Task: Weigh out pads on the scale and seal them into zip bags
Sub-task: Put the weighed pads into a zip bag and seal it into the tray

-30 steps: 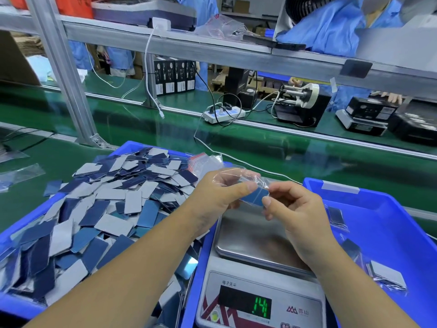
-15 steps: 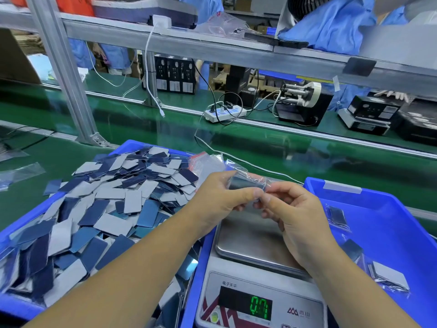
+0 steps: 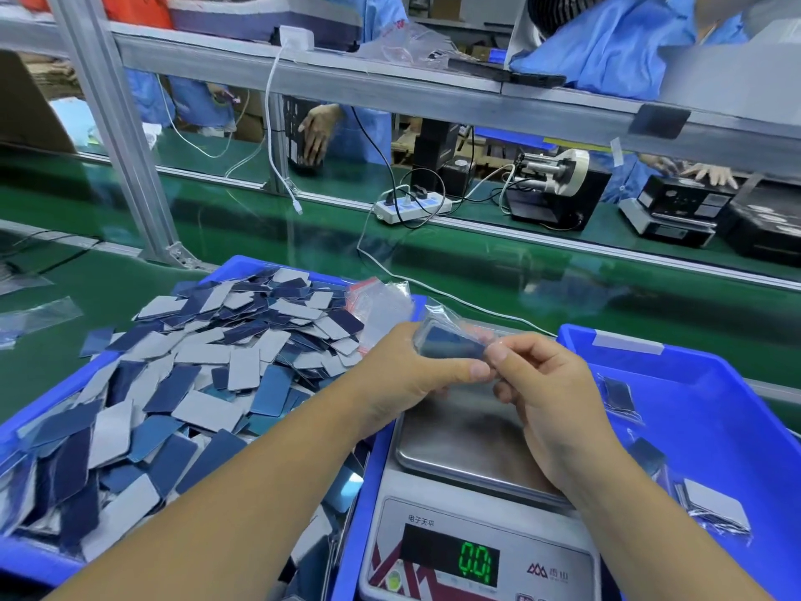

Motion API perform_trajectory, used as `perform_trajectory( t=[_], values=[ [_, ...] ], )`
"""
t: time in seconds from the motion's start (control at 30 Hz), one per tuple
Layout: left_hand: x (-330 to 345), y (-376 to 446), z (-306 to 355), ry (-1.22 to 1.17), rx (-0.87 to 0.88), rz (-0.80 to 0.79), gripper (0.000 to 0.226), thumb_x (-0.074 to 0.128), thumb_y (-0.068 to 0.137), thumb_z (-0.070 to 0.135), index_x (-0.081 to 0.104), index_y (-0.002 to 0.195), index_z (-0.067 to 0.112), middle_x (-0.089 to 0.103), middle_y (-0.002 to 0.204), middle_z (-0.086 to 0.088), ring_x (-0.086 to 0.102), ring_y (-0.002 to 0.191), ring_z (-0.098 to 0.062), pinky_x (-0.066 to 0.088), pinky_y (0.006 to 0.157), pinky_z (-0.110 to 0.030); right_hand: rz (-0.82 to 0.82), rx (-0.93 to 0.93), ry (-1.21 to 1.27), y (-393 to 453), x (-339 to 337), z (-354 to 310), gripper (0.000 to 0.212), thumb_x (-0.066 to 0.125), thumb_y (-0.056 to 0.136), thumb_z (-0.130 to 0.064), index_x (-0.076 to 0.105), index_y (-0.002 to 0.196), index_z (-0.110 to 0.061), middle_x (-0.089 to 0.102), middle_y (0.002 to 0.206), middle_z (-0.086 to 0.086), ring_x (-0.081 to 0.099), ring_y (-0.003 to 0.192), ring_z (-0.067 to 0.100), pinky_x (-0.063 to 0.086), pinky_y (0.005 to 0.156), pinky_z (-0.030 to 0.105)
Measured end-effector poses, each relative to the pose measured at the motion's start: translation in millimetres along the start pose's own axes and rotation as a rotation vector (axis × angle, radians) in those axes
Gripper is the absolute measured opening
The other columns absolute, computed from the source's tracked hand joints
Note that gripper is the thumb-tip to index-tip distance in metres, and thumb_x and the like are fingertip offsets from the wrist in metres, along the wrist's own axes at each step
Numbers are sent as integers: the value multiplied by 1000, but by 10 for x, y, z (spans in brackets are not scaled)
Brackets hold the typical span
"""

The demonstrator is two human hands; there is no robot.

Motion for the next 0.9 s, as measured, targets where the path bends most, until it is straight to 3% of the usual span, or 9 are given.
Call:
perform_trajectory(
  t=[0.1, 0.23, 0.4, 0.53, 0.67, 0.8, 0.9],
  values=[
    [-27, 11, -5, -115, -32, 3, 22, 79, 77, 19, 80, 97, 28, 75, 91, 5, 66, 82, -8, 54, 69, -22, 89, -127, -97, 11, -94, -101, 24, 68, 90, -7, 71, 75, -26, 67, 67, -3, 58, 61, 8, 44, 56, 17],
    [-41, 25, -55, 4, -52, 44, 22, 68, 92, 2, 74, 101, 21, 74, 96, 1, 69, 84, -10, 59, 76, -26, 180, -354, -419, -43, -129, -256, 27, 76, 85, -8, 66, 83, -32, 68, 71, -8, 60, 64, 3, 45, 62, 11],
    [-21, -6, 13, 43, -37, -3, 26, 76, 77, 7, 68, 97, 20, 73, 89, -2, 65, 80, -17, 52, 73, -28, 176, -480, -445, -89, -136, -338, 33, 77, 84, -8, 63, 86, -37, 67, 77, -6, 59, 67, 7, 44, 64, 13],
    [-13, -12, -14, 71, -49, -33, 26, 74, 79, -3, 67, 93, 18, 68, 83, -7, 61, 78, -21, 50, 77, -34, 23, -465, -535, -82, -37, -266, 26, 78, 82, -17, 66, 88, -38, 67, 84, -11, 63, 78, 13, 50, 73, 24],
    [-60, -13, 27, 63, -12, 38, 23, 71, 85, -3, 65, 91, 17, 65, 80, -3, 59, 77, -15, 48, 73, -25, 5, -384, -512, -47, -64, -207, 31, 74, 77, -28, 62, 101, -45, 63, 94, -17, 60, 87, 11, 48, 79, 18],
    [-79, -17, 39, 66, 10, 59, 26, 67, 87, -9, 62, 89, 17, 61, 83, -5, 55, 78, -17, 48, 74, -26, 2, -350, -446, -12, -85, -189, 21, 71, 80, -23, 65, 92, -38, 67, 86, -12, 62, 79, 11, 51, 75, 23],
    [-55, -25, 45, 52, 0, 37, 21, 66, 90, -3, 61, 91, 18, 71, 89, -3, 60, 81, -17, 50, 71, -25, 7, -375, -392, -11, -101, -209, 32, 74, 82, -7, 66, 90, -37, 69, 82, -9, 63, 75, 11, 51, 72, 21]
  ],
)
Point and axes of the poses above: each hand's wrist, its own y-axis towards the middle knuckle, its own x-axis out of the palm, z = x × y, the point moved 6 cm from there along y, towards the middle knuckle
